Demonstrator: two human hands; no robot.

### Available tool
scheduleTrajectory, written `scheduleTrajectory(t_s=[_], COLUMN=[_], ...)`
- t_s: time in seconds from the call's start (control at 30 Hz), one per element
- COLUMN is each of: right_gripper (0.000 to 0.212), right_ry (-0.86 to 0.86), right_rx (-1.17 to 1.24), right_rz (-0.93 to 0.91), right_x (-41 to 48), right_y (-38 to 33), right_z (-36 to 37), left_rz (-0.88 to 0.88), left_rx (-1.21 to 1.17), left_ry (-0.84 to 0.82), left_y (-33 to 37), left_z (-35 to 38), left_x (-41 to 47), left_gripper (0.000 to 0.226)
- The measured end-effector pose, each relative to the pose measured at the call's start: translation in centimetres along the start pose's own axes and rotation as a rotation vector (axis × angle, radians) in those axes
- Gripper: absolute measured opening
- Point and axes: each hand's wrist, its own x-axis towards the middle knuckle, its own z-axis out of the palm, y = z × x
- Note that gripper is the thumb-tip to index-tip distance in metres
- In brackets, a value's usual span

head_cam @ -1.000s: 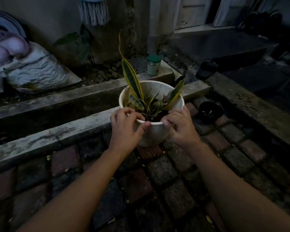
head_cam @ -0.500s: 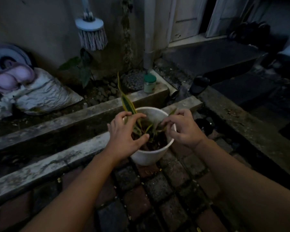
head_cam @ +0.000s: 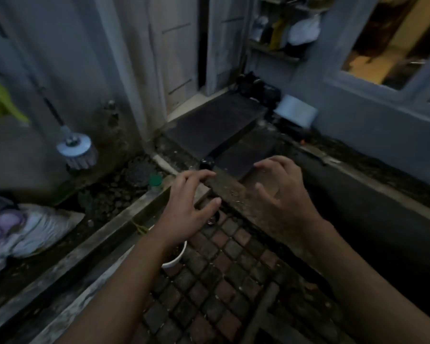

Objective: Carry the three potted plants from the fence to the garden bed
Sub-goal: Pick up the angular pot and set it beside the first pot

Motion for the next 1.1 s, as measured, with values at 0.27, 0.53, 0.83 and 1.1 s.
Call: scheduleTrajectory(t_s=[0.27,0.53,0.83,1.1], right_gripper=[0.046,0.055,0.033,0.037], right_ry=[0.359,0.704,0.723,0.585], right_rx=[-0.367,-0.699,-0.153,0.187], right_rz=[0.32,1.068,1.352,1.163], right_x=[-13.4,-36.5,-48.8,-52.6], right_y=[-8.1,-10.3,-6.9,-7.0], right_z=[-22.7,-32.7,-29.5,-31.0], left_rz=[0.413,0.748,1.204,1.517], left_rx=[-0.148,-0.229,-0.041,0.431], left_ry=[-0.292,-0.701,-0.96,-0.947], left_y=[21.2,35.6,48.7,49.9], left_z=[0.4,11.1,26.0,32.0], left_x=[-1.9,-10.0,-20.8,-22.0], left_gripper=[0.046,0.05,0.046,0.053])
